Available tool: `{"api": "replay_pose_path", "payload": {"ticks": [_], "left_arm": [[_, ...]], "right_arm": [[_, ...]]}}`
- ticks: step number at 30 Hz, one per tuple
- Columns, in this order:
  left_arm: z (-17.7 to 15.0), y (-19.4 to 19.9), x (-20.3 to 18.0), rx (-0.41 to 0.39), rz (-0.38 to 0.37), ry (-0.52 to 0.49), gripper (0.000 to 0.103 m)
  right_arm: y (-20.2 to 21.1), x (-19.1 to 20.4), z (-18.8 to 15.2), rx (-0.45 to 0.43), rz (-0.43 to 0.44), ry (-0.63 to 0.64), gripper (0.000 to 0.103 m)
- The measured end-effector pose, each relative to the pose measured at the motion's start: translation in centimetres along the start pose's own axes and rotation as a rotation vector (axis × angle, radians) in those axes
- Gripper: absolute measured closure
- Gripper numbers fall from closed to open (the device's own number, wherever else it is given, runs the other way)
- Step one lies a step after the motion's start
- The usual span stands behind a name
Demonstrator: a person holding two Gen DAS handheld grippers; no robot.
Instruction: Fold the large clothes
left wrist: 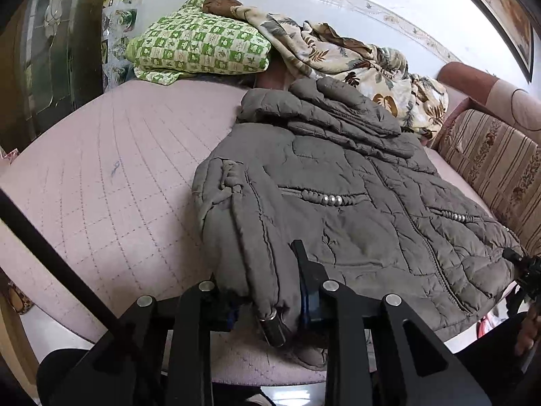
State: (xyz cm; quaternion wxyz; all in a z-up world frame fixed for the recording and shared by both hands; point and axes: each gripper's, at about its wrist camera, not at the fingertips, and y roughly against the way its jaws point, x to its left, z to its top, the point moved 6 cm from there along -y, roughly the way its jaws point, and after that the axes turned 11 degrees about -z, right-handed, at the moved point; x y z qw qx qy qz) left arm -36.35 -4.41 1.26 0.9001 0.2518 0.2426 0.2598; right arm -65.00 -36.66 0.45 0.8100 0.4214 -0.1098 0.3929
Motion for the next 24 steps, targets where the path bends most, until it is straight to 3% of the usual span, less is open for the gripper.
{"api": "replay_pose_path", "payload": {"ticks": [9, 24], "left_arm": [[0.4, 1.9, 0.3, -0.02, -0.018, 0.008, 0.078], [4.8, 3.4, 0.3, -0.069, -0.036, -0.001, 0.078]], "right_arm": [[2.5, 1.4, 0.6, -0.03, 0.018, 0.051, 0.09], [4.4, 3.6, 4.4, -0.092, 0.056, 0.106, 0.09]]}}
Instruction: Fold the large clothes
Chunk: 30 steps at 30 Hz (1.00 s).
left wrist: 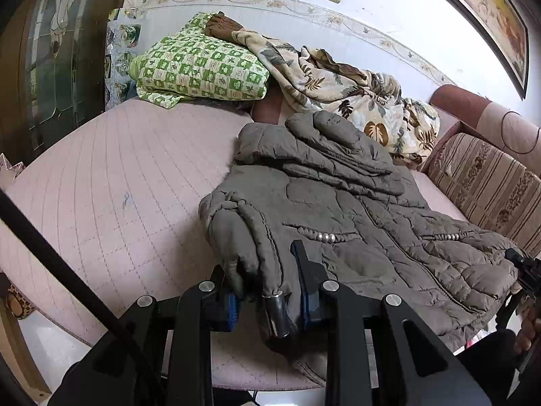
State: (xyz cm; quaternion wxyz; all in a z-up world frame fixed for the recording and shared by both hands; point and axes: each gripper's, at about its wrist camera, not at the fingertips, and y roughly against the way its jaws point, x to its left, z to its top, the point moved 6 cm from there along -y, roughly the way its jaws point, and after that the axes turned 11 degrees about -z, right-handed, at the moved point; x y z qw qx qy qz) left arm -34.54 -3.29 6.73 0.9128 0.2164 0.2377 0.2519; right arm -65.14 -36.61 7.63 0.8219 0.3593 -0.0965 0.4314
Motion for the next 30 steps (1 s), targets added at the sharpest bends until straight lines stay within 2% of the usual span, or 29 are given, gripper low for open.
{"api": "replay_pose_path", "payload": {"ticks": [13, 18, 30], "left_arm": [[4.1, 0.3, -0.5, -0.054, -0.011, -0.008, 0.077], [6.1, -0.3, -0.6, -0.041, -0.009, -0.002, 0.077], [13.0, -2.0, -0.9, -0.084, 0.004, -0.005, 0.076]], "right_arm": [[0.3, 2.0, 3.9, -0.053, 0.041, 0.004, 0.09], [-0.1, 2.7, 6.0, -0.067, 0.069, -0.011, 0.09], [-1.8, 5.3, 12.4, -0.112, 0.098, 0.014, 0.09]]}}
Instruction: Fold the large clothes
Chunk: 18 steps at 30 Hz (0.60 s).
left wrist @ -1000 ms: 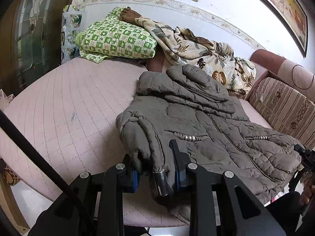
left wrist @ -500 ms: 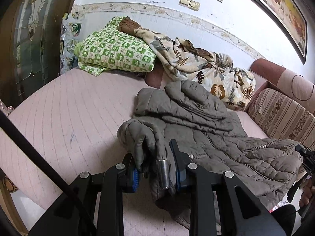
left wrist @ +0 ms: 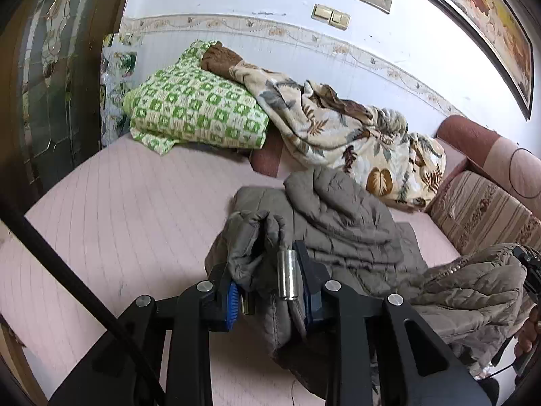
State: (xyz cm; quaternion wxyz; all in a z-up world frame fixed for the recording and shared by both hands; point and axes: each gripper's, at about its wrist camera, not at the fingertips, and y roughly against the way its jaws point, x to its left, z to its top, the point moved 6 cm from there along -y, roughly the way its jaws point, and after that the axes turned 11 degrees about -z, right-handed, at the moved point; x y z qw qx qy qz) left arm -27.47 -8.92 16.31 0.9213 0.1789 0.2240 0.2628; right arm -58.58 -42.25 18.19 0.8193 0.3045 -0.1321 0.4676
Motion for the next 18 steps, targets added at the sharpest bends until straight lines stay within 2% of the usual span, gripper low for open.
{"api": "replay_pose_path", "payload": {"ticks": [7, 12, 18], "left_arm": [[5.1, -3.4, 0.3, -0.008, -0.002, 0.027, 0.074], [9.3, -7.7, 1.2, 0.002, 0.007, 0.05, 0.072], [14.0, -14.6, 3.4, 0.004, 0.085, 0.04, 0.071]], "right_arm": [[-3.6, 1.4, 4.2, -0.01, 0.003, 0.023, 0.09], [-8.3, 1.3, 7.4, 0.003, 0.002, 0.009, 0.09], [-15.5, 0.3, 10.3, 0.04, -0.023, -0.002, 0.09]]}}
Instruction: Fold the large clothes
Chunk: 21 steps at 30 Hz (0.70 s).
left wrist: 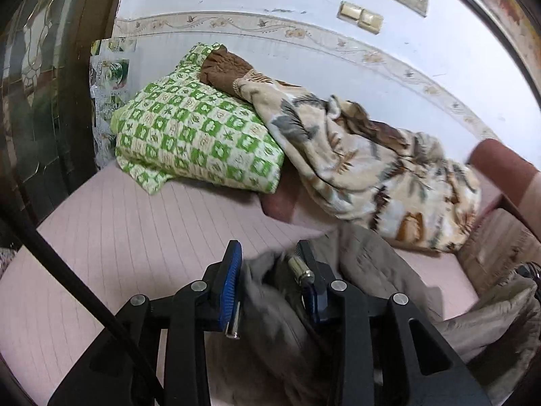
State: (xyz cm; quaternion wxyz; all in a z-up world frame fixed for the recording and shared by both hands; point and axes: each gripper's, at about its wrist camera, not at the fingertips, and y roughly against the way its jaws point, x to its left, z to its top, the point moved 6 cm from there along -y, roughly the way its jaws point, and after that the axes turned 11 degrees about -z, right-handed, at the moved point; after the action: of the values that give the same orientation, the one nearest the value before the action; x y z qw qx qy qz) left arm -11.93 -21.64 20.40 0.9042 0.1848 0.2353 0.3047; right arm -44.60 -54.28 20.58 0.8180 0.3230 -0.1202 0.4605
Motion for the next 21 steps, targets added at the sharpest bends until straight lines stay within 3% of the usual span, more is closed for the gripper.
{"api": "replay_pose_path", "payload": {"ticks": [5, 13, 21], "left_arm": [[2.1, -7.3, 2.9, 0.063, 0.051, 0.051, 0.071], [1.3, -18.6, 6.8, 0.23, 0.141, 0.076, 0.071], [2.3, -21.9, 9.4, 0.264, 0.139, 0.144, 0.071]], "right_arm": [[-6.7, -1.2, 1.6, 0.036, -0.048, -0.006, 0.09], [-18.3, -5.0, 1.4, 0.122, -0.197, -0.041, 0.09], [-24.7, -11.3, -0.1, 0.241, -0.32, -0.161, 0.088]]}}
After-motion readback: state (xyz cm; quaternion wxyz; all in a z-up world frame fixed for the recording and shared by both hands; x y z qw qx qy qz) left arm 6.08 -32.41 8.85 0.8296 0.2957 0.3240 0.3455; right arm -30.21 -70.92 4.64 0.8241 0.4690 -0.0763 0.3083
